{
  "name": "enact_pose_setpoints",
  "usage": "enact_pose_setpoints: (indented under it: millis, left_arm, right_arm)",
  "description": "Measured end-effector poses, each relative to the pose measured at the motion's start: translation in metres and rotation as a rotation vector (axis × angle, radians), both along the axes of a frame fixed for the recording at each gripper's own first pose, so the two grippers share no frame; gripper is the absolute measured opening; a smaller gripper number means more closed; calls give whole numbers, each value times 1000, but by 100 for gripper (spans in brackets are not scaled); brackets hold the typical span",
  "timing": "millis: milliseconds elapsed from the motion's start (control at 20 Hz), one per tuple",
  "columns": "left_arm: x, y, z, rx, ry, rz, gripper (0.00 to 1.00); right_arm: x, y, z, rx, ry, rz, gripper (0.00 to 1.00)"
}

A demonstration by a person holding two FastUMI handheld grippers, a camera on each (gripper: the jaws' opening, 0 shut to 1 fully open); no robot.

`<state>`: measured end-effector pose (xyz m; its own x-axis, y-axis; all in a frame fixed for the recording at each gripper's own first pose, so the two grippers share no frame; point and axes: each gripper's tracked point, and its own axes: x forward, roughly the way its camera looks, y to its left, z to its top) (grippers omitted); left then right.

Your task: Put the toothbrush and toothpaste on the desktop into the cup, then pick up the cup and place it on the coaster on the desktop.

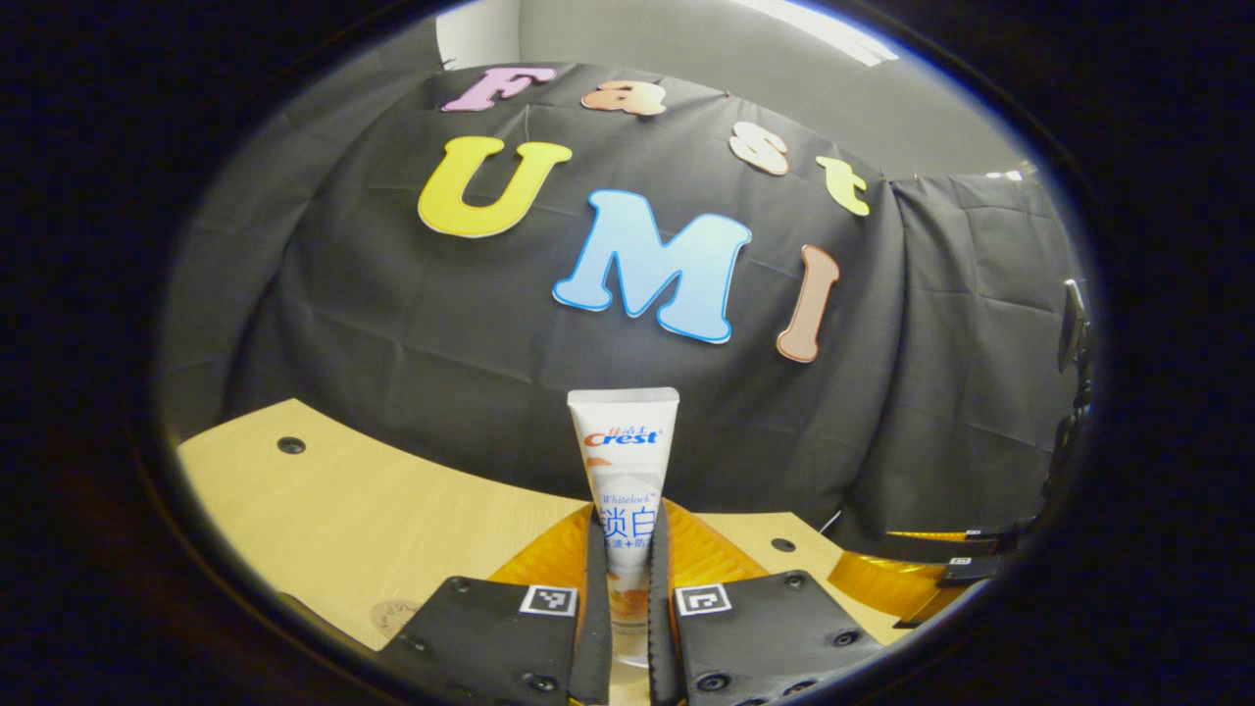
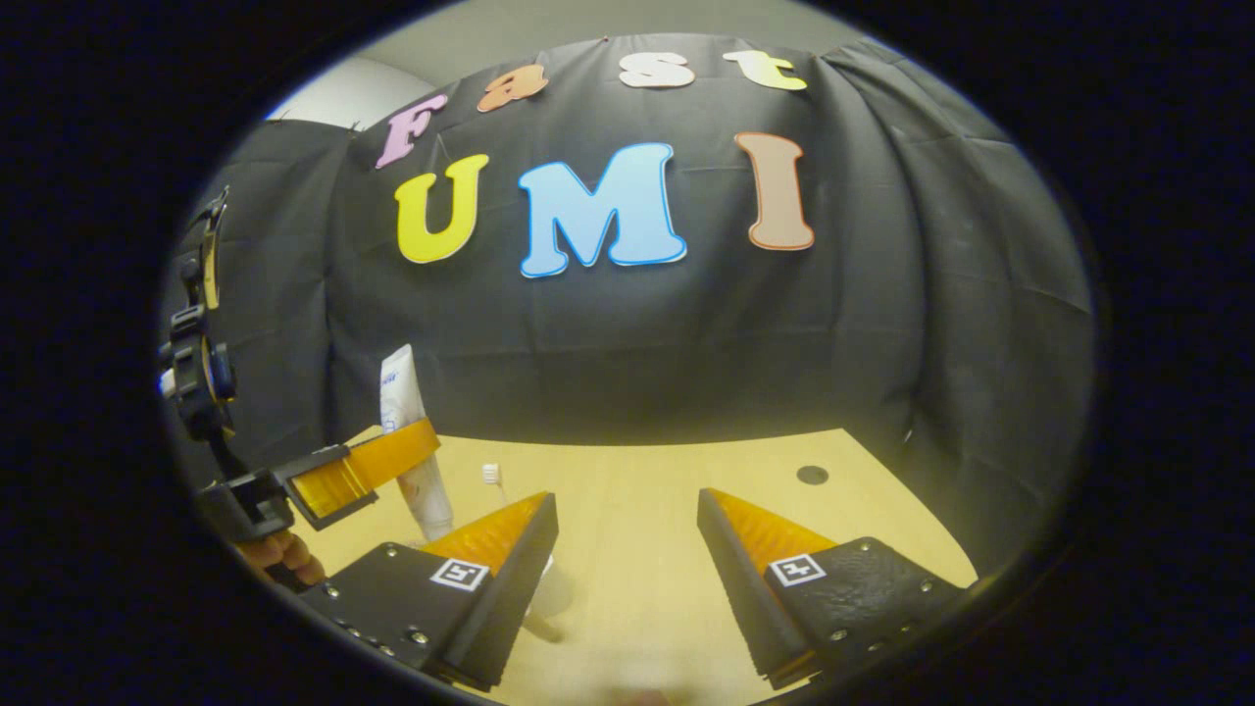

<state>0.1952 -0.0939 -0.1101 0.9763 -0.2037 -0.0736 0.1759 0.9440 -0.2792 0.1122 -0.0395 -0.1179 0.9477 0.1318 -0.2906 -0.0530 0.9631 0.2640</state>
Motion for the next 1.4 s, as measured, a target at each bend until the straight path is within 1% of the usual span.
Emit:
enact_pose_setpoints:
  millis: [100,300,450,600,650,700,800,900,950,1000,1100,1200,1300,1350,1400]
  left_arm:
    - [9,-14,-7,4,-5,-9,22]
    - [23,-33,-34,50,12,-22,22]
    - [24,-39,-47,66,29,-25,22]
    - [26,-43,-52,102,16,-24,21]
    - [27,-42,-54,111,19,-26,23]
    - [29,-41,-57,116,25,-26,23]
    - [28,-41,-62,104,37,-41,29]
    - [26,-41,-59,94,42,-51,42]
    - [25,-39,-58,103,43,-43,41]
    - [26,-42,-58,108,38,-56,47]
    - [26,-42,-48,121,17,-51,81]
    - [23,-37,-39,123,-1,-55,81]
    - [19,-35,-35,126,-5,-56,89]
    - [17,-32,-32,127,-7,-55,93]
    - [13,-29,-29,129,-8,-50,93]
  right_arm:
    - [-5,-9,-8,-6,22,-4,88]
    - [-11,-18,-21,-1,60,-3,88]
    - [-12,-24,-25,10,70,-10,88]
    - [-12,-25,-32,29,84,-7,88]
    - [-11,-25,-32,35,87,-6,88]
    - [-9,-25,-33,39,89,-6,88]
    - [-6,-24,-33,40,92,-8,88]
    - [-5,-22,-34,43,94,-5,88]
    - [-4,-22,-33,44,95,-2,88]
    - [-2,-21,-33,44,97,-2,88]
    - [0,-17,-31,46,98,1,88]
    - [-2,-14,-32,51,96,3,88]
    - [-4,-9,-27,48,91,6,88]
    - [-4,-6,-26,45,90,8,88]
    - [-5,-4,-23,43,89,10,88]
